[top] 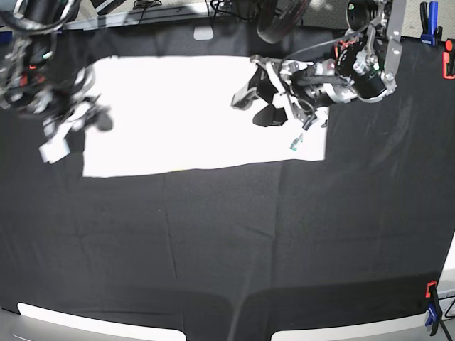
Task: Layout the t-shirt on the table in an organized manner, then fold the t-shirt properly
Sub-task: 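Fold the strip end with the right gripper over toward the left gripper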
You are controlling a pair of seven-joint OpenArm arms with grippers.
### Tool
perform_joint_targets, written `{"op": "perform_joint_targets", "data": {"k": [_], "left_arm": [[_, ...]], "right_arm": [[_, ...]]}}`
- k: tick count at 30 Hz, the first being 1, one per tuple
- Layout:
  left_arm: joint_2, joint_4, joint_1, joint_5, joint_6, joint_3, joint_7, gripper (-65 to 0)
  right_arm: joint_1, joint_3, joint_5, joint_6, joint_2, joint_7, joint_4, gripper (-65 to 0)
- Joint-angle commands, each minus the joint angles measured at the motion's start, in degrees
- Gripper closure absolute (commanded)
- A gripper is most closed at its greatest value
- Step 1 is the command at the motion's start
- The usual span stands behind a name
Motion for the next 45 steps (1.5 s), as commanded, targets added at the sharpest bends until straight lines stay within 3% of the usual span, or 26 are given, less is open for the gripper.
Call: {"op": "perform_joint_targets", "data": {"k": [1,5,9,12,15,20,25,32,36,42,45], "left_arm": [[0.0,1.1,-0.4,-0.9,0.0,-0.2,-1.3,-30.7],[-0.1,1.1,-0.4,-0.9,0.0,-0.2,-1.3,-30.7],[-0.1,1.1,-0.5,-0.9,0.0,-0.2,-1.3,-30.7],[0.0,1.1,-0.5,-0.9,0.0,-0.2,-1.3,-30.7],[0.0,1.1,-0.5,-0.9,0.0,-0.2,-1.3,-30.7],[0.0,1.1,-0.5,-0.9,0.0,-0.2,-1.3,-30.7],[0.0,1.1,-0.4,-0.9,0.0,-0.2,-1.3,-30.7],[0.0,1.1,-0.4,-0.9,0.0,-0.2,-1.3,-30.7],[0.0,1.1,-0.4,-0.9,0.0,-0.2,-1.3,-30.7],[0.0,1.1,-0.4,-0.9,0.0,-0.2,-1.3,-30.7],[-0.1,1.1,-0.5,-0.9,0.0,-0.2,-1.2,-30.7]], "right_arm": [[1.2,1.9,1.3,0.1,2.1,0.9,0.9,0.0],[3.5,8.6,-0.5,0.1,4.4,0.9,0.9,0.0],[5.4,14.3,-1.3,-2.6,4.7,0.9,0.9,0.0],[4.4,14.2,2.3,-3.1,3.3,0.9,1.2,0.0],[2.5,13.2,3.3,-3.1,-0.3,0.9,4.6,0.0],[-1.9,9.3,3.1,-3.4,-6.6,0.9,18.6,0.0],[-3.3,3.8,-2.0,-6.9,-12.5,0.9,32.7,0.0],[-3.3,-7.3,-8.3,-8.5,-19.8,0.9,37.2,0.0],[-3.3,-13.2,-11.9,-8.4,-21.9,0.9,37.2,0.0],[-3.3,-19.3,-15.0,-8.4,-22.0,0.9,37.2,0.0],[-3.3,-20.8,-15.0,-8.4,-22.0,0.9,37.2,-16.8]]}}
